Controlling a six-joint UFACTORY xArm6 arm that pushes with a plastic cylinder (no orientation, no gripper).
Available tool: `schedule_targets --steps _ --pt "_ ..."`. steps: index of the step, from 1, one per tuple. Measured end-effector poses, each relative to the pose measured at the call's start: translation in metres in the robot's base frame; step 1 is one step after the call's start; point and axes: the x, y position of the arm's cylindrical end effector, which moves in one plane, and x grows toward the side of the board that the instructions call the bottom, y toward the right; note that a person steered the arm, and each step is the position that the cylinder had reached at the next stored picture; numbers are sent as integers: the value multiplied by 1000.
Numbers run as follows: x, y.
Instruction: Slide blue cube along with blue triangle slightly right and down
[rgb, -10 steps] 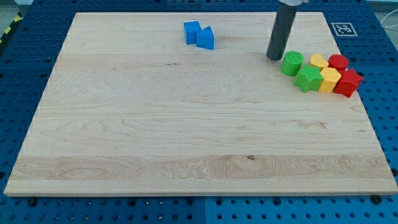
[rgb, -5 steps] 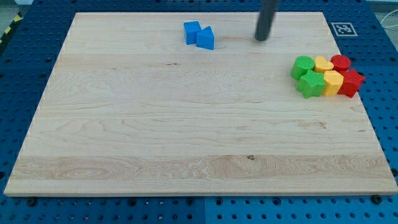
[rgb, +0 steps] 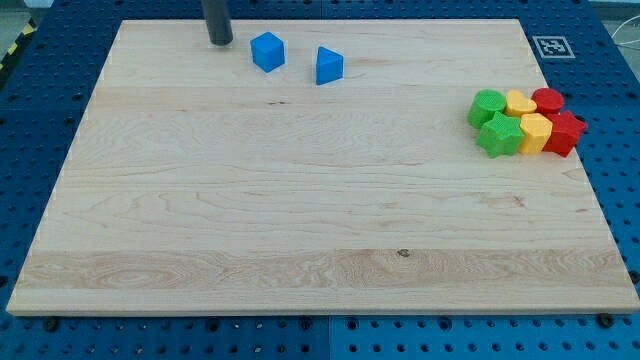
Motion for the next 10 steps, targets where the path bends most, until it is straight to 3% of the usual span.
schedule_targets --steps 2,4,6,8,10 --pt "11 98" --pt "39 55" --pt "39 137" --pt "61 134" --pt "79 214"
